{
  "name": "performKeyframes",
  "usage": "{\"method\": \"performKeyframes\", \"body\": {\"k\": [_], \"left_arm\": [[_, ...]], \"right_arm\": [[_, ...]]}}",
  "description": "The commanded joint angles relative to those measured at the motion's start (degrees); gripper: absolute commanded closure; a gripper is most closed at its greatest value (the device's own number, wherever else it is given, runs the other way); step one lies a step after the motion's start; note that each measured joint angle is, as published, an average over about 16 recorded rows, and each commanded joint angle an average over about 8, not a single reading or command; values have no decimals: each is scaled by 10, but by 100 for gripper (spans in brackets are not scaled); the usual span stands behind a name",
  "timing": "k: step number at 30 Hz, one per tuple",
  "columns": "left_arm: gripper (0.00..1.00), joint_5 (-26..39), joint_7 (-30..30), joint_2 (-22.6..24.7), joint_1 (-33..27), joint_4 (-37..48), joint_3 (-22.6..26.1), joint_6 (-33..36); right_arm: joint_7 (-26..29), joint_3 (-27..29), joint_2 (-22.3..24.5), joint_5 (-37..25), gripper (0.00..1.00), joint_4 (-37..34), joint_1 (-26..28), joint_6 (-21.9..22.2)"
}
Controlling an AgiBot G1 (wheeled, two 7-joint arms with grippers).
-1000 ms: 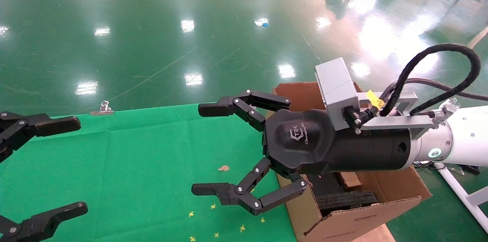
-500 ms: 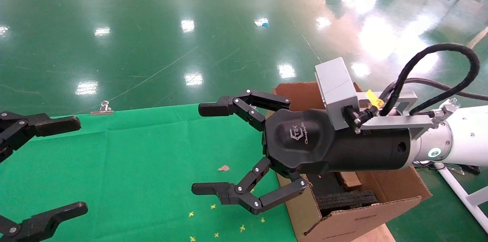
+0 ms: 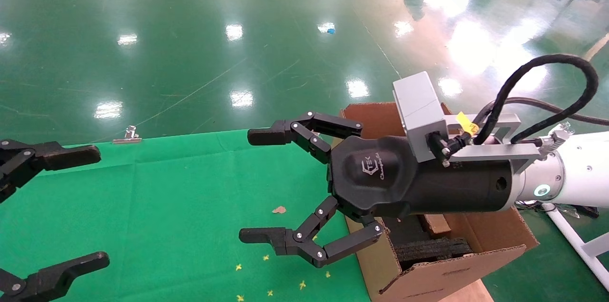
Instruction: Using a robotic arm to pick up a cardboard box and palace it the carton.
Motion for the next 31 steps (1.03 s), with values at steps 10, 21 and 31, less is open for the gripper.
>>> {"method": "performKeyframes", "body": {"k": [10, 21, 31], "left_arm": [[0, 0, 0, 0, 0, 0, 0, 0], [0, 0, 0, 0, 0, 0, 0, 0], [0, 0, 0, 0, 0, 0, 0, 0]], "right_arm": [[0, 0, 0, 0, 0, 0, 0, 0], [0, 0, 0, 0, 0, 0, 0, 0], [0, 0, 0, 0, 0, 0, 0, 0]]}}
